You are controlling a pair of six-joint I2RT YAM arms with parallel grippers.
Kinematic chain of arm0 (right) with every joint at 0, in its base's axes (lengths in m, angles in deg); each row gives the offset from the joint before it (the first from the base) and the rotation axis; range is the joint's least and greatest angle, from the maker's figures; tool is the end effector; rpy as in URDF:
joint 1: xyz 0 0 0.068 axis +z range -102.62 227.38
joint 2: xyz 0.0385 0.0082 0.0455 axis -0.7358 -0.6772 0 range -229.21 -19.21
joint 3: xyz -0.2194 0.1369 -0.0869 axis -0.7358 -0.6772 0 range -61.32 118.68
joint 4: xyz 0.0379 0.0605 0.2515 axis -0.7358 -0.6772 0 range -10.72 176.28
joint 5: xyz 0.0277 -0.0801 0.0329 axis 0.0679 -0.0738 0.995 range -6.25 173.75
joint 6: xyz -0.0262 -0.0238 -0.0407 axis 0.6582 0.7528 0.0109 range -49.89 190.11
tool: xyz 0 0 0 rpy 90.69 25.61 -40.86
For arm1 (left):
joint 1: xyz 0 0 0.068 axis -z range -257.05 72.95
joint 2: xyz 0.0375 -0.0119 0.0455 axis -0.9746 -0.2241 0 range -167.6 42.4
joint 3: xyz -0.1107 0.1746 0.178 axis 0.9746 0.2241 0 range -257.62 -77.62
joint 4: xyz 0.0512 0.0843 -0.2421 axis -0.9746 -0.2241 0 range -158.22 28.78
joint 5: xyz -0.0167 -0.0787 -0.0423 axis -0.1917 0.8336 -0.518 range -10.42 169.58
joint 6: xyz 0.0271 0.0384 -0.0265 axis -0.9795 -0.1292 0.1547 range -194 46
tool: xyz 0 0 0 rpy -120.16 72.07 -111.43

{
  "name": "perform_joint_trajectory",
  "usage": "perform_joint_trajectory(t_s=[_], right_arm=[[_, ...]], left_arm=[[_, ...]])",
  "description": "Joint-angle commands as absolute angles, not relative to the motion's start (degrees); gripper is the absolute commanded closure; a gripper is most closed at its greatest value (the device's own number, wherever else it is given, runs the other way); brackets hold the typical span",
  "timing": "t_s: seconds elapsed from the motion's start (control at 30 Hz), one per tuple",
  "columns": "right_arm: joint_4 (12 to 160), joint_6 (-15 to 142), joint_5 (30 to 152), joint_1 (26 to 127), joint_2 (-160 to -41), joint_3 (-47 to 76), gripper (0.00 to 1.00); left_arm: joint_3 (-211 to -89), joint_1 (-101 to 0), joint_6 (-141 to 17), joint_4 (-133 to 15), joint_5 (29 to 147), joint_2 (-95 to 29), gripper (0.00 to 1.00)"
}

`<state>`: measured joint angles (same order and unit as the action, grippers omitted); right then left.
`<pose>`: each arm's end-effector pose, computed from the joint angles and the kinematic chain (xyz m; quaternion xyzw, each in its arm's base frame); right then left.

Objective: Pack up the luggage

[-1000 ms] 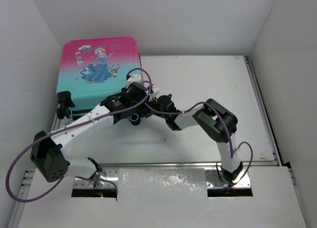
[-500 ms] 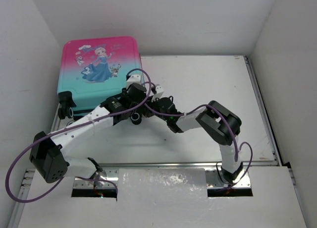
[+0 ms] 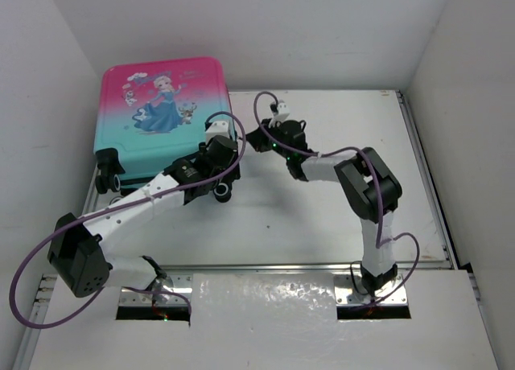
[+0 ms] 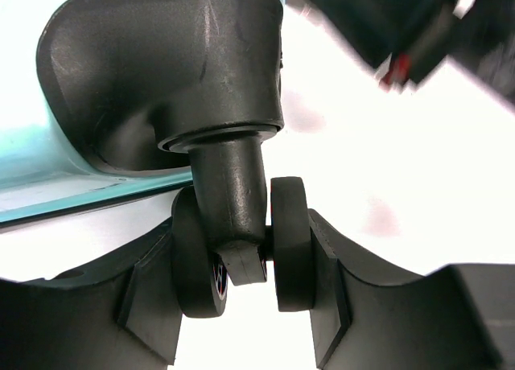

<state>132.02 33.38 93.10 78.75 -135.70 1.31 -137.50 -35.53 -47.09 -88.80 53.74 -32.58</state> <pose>0.3715 0.2335 0.1719 -0.0182 0.7546 0.4167 0.5066 0.2211 -0.1750 0.2906 0.0245 0.8969 -0.0506 0.4386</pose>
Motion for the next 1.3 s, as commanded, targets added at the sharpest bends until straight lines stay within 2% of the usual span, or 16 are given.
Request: perform_joint_trajectory(t_s=[0.0, 0.13, 0.17, 0.27, 0.3, 0.37, 0.4, 0.43, 0.6, 0.73, 0.77, 0.87, 0.97, 1.0, 1.1, 1.27], right_arm=[[120.71, 38.62, 95.77, 75.33, -139.08, 12.54, 1.00], [99.60, 43.73, 100.35, 74.19, -156.51, 38.73, 1.00], [92.16, 44.96, 100.89, 74.10, -160.24, 51.32, 1.00], [81.93, 46.11, 102.73, 73.92, -171.60, 69.84, 1.00], [82.50, 45.76, 103.69, 73.83, -171.44, 68.77, 0.99], [98.95, 42.61, 105.46, 73.39, -162.51, 49.15, 0.83], [104.16, 41.90, 105.11, 73.31, -159.08, 42.20, 0.69], [106.91, 41.63, 104.50, 73.22, -156.43, 37.95, 0.65], [115.97, 40.06, 108.36, 73.04, -143.77, 18.61, 0.56], [121.78, 37.68, 108.71, 72.69, -133.05, 2.26, 0.49], [127.18, 37.33, 110.89, 72.78, -131.03, -4.99, 0.44], [135.76, 39.95, 118.01, 72.52, -125.66, -15.60, 0.28], [136.37, 43.82, 120.04, 71.20, -123.54, -21.23, 0.28], [137.77, 43.04, 121.44, 70.24, -123.88, -21.76, 0.31], [148.57, 34.88, 128.91, 69.96, -126.87, -21.07, 0.39], [161.08, 18.52, 132.00, 70.67, -129.60, -15.27, 0.46]], left_arm=[[-138.00, -33.98, -51.24, -84.42, 61.38, -29.76, 1.00], [-137.65, -33.89, -51.94, -85.13, 66.56, -30.28, 1.00], [-137.48, -33.72, -52.29, -85.48, 67.44, -30.37, 1.00], [-137.47, -32.40, -52.56, -88.20, 66.49, -30.11, 1.00], [-137.39, -31.70, -52.47, -89.60, 65.36, -29.93, 1.00], [-137.12, -31.00, -52.82, -90.14, 66.13, -29.41, 1.00], [-136.69, -30.30, -53.08, -89.62, 69.35, -29.41, 1.00], [-136.42, -29.59, -53.35, -89.26, 71.04, -30.01, 1.00], [-137.12, -19.50, -55.72, -88.47, 77.56, -33.27, 1.00], [-135.98, -15.71, -55.28, -84.78, 83.27, -31.35, 1.00], [-136.42, -14.39, -55.98, -85.65, 84.14, -31.25, 1.00], [-138.26, -12.98, -56.78, -91.42, 80.32, -30.46, 1.00], [-140.10, -13.06, -52.83, -98.45, 69.34, -27.30, 1.00], [-140.72, -13.06, -51.17, -100.40, 60.60, -26.43, 1.00], [-143.36, -12.98, -44.41, -107.87, 44.03, -24.75, 1.00], [-145.12, -14.81, -35.53, -114.39, 28.45, -25.45, 1.00]])
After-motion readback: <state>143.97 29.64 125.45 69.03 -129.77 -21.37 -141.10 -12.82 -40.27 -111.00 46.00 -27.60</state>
